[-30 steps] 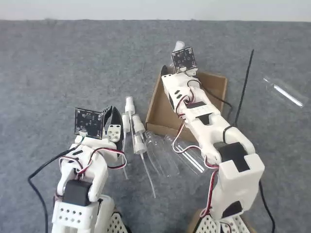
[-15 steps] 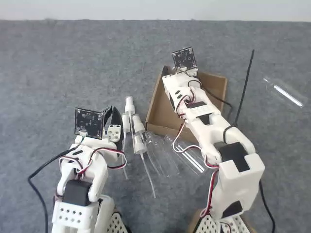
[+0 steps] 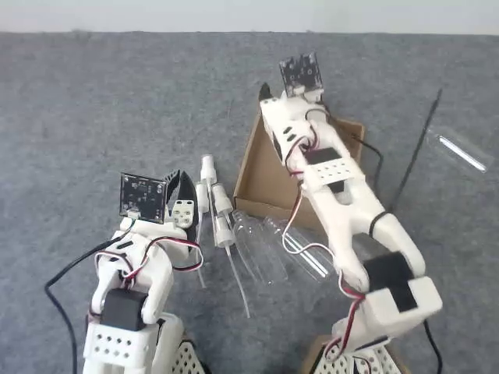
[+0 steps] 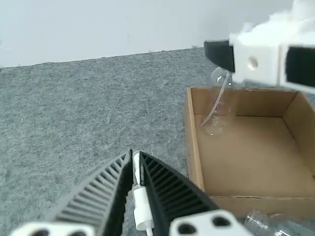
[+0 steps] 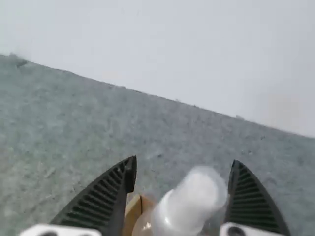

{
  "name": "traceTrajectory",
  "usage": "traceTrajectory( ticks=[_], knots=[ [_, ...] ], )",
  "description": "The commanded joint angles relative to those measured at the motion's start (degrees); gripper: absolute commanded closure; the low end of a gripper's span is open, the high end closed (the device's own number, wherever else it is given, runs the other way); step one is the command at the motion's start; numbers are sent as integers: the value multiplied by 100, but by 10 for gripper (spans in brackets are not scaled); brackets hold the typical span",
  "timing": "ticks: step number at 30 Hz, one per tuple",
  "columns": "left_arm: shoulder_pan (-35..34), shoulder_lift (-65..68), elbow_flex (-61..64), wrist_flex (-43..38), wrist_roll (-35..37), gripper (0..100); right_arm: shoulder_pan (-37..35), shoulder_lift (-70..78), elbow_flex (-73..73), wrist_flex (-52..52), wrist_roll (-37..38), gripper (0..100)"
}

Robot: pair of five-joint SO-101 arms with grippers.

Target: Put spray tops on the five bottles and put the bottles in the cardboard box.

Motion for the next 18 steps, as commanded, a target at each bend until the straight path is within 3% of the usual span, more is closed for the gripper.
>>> traceTrajectory(
  ticks=[1, 11, 18],
  knots=[
    [-26, -88, -31, -167, -35, 989, 13, -813, -835, 769, 44, 759],
    [-44, -79, -31, -185, -70, 989, 224, -2114, -1802, 3530, 158, 760],
    [-35, -70, -31, -185, -62, 989, 1235, -2949, -1846, 4945, 1785, 760]
  ],
)
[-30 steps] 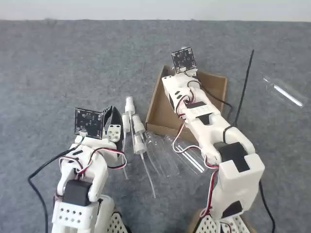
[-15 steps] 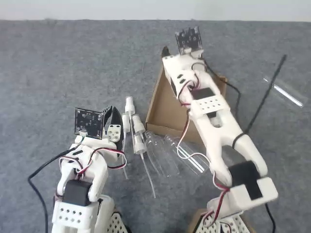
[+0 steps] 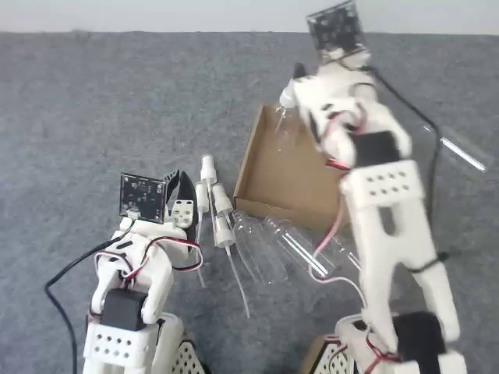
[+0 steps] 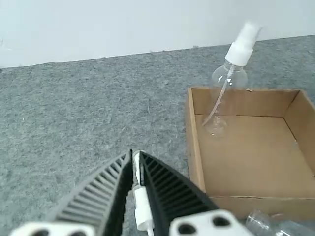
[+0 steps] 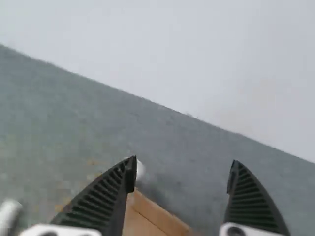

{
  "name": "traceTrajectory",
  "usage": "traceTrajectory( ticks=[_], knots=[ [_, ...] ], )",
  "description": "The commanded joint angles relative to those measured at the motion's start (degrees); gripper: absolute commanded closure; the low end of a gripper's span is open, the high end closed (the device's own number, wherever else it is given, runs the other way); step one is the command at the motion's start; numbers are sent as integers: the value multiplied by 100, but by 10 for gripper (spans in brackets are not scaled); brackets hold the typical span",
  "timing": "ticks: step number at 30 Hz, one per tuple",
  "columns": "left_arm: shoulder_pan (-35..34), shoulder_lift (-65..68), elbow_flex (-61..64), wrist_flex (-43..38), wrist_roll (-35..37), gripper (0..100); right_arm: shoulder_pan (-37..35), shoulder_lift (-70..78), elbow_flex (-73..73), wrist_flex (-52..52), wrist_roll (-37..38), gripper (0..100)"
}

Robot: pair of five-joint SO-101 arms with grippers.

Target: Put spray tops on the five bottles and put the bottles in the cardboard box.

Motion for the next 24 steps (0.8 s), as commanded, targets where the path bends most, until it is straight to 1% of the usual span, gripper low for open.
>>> traceTrajectory(
  ticks=[1, 4, 8, 12, 16, 18, 21, 24],
  knots=[
    [-18, -70, -31, -185, -44, 989, 848, -690, -369, 796, 1020, 760],
    [-18, -70, -31, -185, -44, 989, 1481, -769, -281, 1121, 1459, 758],
    [-18, -62, -31, -185, -35, 989, 2316, -796, -79, 1420, 2233, 757],
    [-9, -53, -22, -185, -26, 989, 3020, -673, 220, 1323, 2549, 757],
    [-9, -53, -22, -185, -26, 989, 3407, -145, 396, 1059, 3086, 749],
    [-9, -53, -22, -185, -26, 989, 3565, 268, 334, 1007, 3253, 711],
    [-9, -53, -22, -185, -26, 989, 3767, 919, 97, 910, 3446, 665],
    [-9, -44, -22, -185, -18, 989, 3916, 1569, -290, 910, 3692, 666]
  ],
)
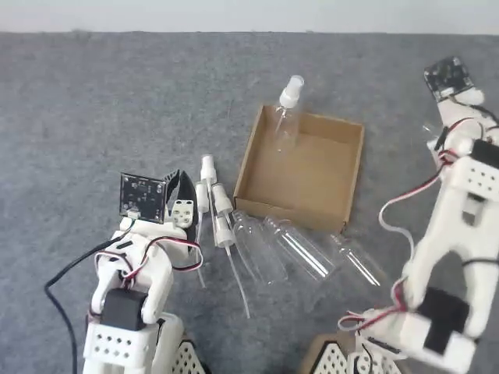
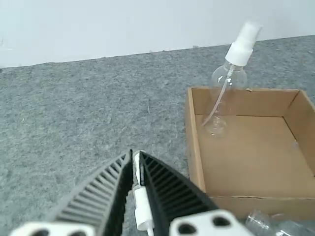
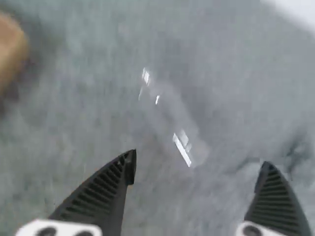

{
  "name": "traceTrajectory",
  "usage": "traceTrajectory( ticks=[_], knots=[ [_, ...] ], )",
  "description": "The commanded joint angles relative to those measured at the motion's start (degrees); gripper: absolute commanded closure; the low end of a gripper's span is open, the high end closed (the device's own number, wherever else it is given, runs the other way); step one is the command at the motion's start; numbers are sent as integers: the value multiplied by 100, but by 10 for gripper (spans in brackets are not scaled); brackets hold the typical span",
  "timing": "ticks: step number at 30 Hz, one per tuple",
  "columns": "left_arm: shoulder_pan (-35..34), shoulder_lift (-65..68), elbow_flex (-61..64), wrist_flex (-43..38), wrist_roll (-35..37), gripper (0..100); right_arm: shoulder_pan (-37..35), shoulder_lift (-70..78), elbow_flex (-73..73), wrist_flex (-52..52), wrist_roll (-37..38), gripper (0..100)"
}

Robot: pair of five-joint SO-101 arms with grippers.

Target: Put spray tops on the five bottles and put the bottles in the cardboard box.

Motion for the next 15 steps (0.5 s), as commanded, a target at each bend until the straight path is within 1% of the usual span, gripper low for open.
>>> traceTrajectory(
  ticks=[1, 9, 15],
  knots=[
    [-9, -44, -22, -185, -18, 989, 295, 743, -809, -154, 404, 666],
    [-9, -44, -22, -185, -35, 989, 374, 2193, -1793, -171, 519, 663],
    [-9, -44, -22, -185, -44, 989, 365, 3125, -2462, -409, 484, 663]
  ],
)
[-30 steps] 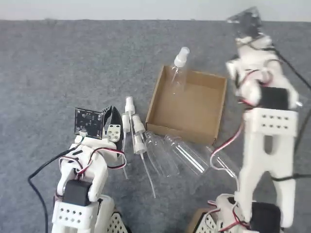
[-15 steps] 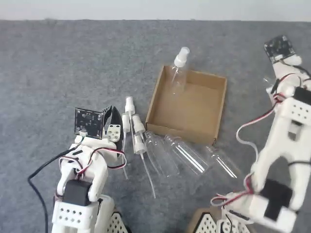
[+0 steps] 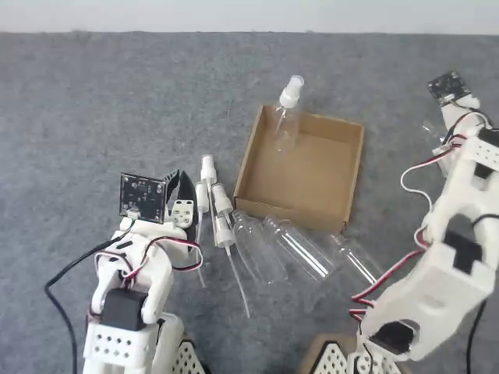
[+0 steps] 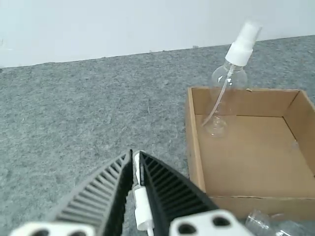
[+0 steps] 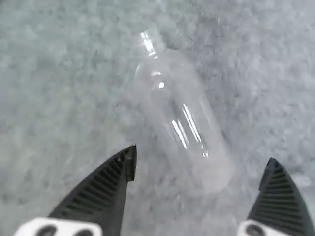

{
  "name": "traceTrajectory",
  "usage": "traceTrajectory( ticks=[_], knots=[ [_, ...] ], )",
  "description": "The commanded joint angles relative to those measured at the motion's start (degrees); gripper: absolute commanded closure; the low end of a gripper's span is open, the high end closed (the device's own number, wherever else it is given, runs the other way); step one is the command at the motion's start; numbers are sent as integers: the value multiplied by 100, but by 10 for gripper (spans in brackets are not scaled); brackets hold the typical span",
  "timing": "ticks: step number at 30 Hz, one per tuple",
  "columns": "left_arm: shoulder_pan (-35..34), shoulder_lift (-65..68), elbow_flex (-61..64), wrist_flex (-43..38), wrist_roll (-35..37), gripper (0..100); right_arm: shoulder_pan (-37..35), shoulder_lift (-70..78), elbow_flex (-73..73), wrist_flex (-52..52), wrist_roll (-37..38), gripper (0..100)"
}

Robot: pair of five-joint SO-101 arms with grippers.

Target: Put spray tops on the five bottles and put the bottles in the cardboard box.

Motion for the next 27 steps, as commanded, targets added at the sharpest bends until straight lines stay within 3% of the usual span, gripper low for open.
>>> traceTrajectory(
  ticks=[1, 11, 19, 27],
  knots=[
    [-9, -53, -22, -185, -44, 989, 48, 347, -826, -180, 44, 663],
    [-26, -70, -22, -185, -44, 989, 84, 1578, -1758, -110, 53, 674],
    [-18, -53, -22, -185, -35, 989, 198, 1710, -1741, 145, 44, 901],
    [-44, -44, -31, -185, -9, 989, 303, 1666, -1802, 1349, 44, 928]
  ],
)
